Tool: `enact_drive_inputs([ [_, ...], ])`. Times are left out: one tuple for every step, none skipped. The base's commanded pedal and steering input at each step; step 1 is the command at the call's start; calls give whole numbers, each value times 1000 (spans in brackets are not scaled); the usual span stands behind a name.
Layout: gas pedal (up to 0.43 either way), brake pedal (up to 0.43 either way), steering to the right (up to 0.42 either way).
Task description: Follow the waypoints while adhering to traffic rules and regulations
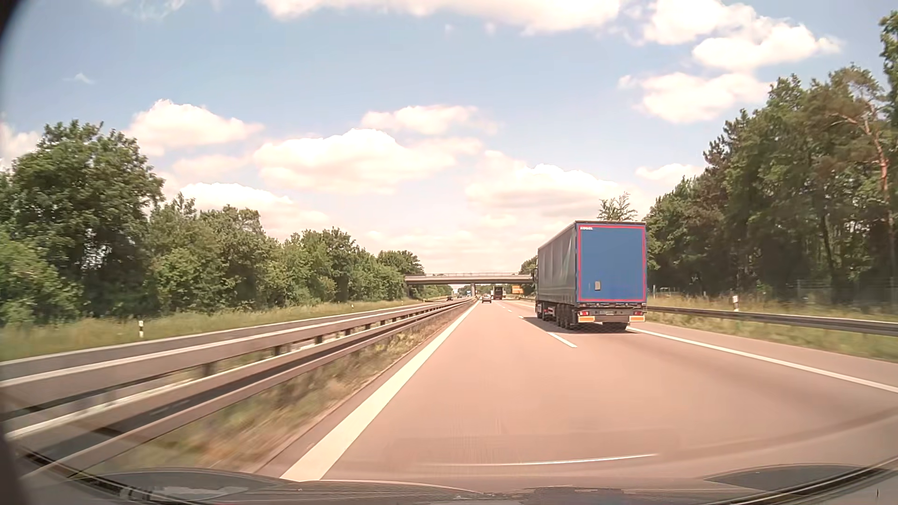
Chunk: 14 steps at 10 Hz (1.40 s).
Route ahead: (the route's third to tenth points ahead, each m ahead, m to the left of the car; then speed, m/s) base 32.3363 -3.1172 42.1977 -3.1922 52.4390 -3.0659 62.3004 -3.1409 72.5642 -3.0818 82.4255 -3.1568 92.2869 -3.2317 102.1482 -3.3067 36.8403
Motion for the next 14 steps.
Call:
enact_drive_inputs([
  [319,6,4],
  [319,12,4],
  [319,12,3],
  [319,6,1],
  [319,6,1],
  [319,12,1],
  [319,6,1],
  [319,12,0],
  [319,12,0],
  [319,12,0],
  [319,12,-1],
  [319,12,-1],
  [319,12,-2],
  [319,12,-3],
])
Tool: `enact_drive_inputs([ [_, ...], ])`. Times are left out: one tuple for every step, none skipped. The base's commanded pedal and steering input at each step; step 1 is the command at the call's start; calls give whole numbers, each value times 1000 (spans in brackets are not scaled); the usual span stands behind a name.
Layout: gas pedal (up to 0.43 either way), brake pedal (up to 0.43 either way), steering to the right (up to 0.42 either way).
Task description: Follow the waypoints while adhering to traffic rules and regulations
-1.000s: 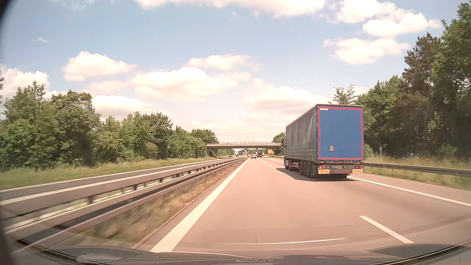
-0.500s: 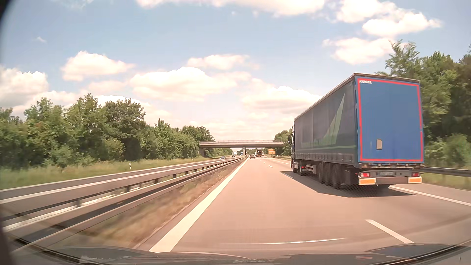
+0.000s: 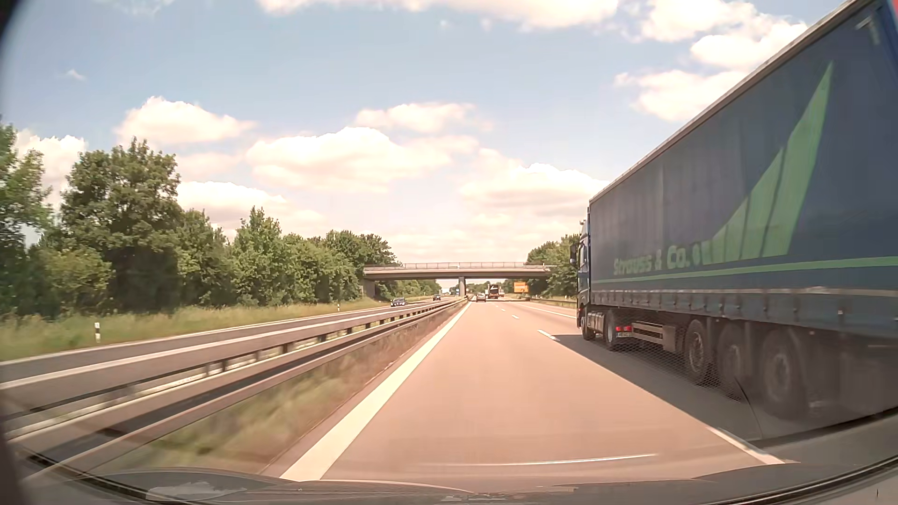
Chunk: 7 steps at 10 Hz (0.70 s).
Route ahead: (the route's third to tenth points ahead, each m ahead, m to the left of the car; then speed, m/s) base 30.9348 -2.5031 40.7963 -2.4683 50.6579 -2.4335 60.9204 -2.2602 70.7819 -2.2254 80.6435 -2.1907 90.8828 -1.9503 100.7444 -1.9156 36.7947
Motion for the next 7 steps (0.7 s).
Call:
enact_drive_inputs([
  [319,12,-3],
  [319,12,-3],
  [319,12,-2],
  [311,12,-1],
  [268,12,0],
  [228,12,1],
  [228,12,0],
])
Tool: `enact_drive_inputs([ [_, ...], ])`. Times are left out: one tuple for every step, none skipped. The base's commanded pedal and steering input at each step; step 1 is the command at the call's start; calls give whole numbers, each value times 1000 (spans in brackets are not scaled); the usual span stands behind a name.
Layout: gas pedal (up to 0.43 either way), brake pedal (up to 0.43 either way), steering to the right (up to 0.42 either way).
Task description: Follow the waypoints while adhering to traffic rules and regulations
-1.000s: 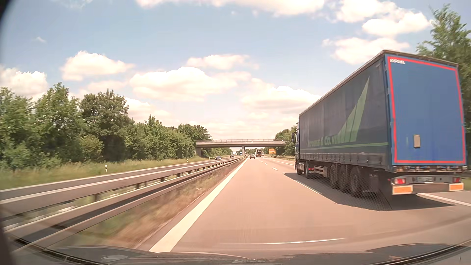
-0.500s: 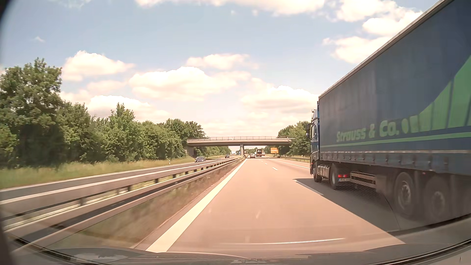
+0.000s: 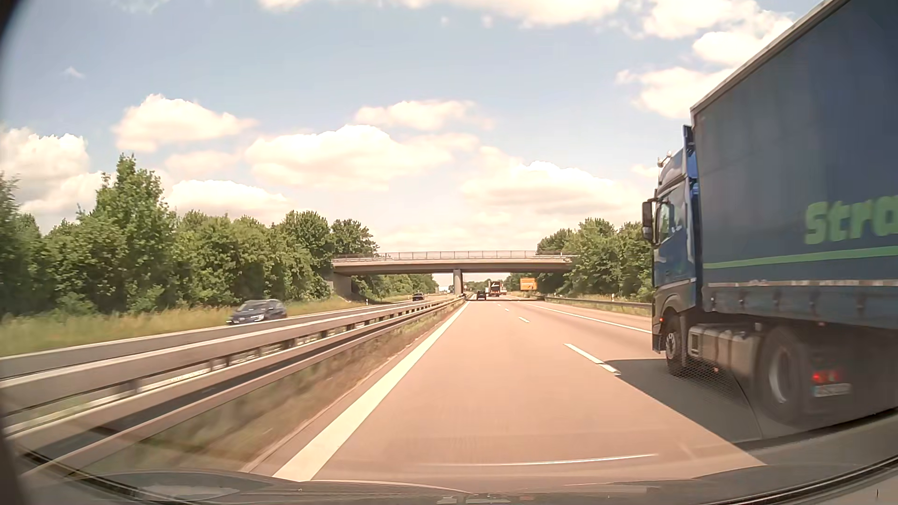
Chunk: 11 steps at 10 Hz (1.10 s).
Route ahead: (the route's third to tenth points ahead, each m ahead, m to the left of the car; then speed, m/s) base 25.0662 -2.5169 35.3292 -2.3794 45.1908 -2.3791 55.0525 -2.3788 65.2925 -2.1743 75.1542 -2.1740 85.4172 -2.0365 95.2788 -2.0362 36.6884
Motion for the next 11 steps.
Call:
enact_drive_inputs([
  [228,12,0],
  [228,12,0],
  [228,12,0],
  [209,12,0],
  [189,12,0],
  [177,12,0],
  [169,12,0],
  [169,12,0],
  [169,12,0],
  [169,12,0],
  [169,12,0],
])
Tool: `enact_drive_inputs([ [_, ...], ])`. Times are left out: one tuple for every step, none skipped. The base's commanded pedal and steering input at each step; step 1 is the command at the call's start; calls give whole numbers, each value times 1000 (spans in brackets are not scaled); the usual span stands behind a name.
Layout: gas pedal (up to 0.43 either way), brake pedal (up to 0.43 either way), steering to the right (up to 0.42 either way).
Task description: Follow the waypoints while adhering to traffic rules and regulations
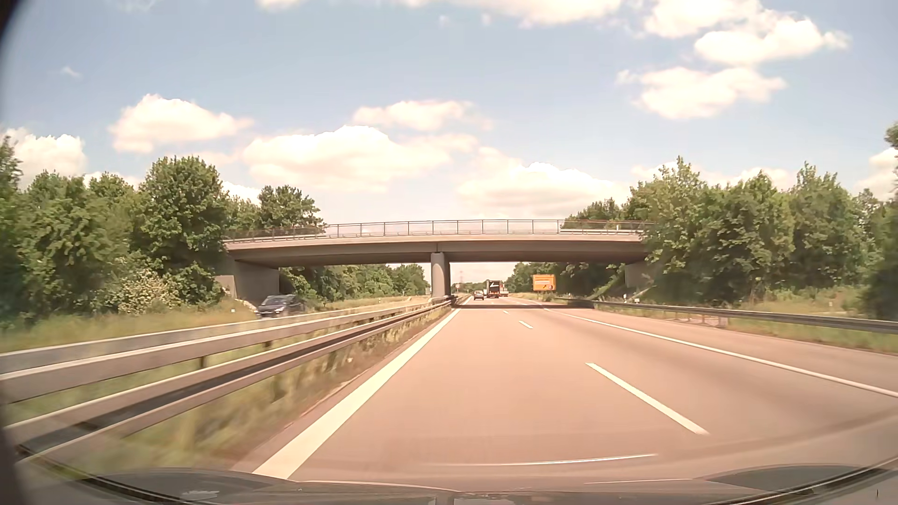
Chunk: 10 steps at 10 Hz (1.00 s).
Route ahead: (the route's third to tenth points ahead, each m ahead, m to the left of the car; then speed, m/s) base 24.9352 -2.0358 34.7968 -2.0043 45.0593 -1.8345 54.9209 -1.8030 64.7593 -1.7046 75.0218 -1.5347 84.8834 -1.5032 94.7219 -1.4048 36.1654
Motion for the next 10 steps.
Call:
enact_drive_inputs([
  [169,6,0],
  [169,12,0],
  [169,12,0],
  [169,12,0],
  [169,12,0],
  [169,12,0],
  [169,12,0],
  [169,12,-1],
  [169,12,-1],
  [189,12,-1],
])
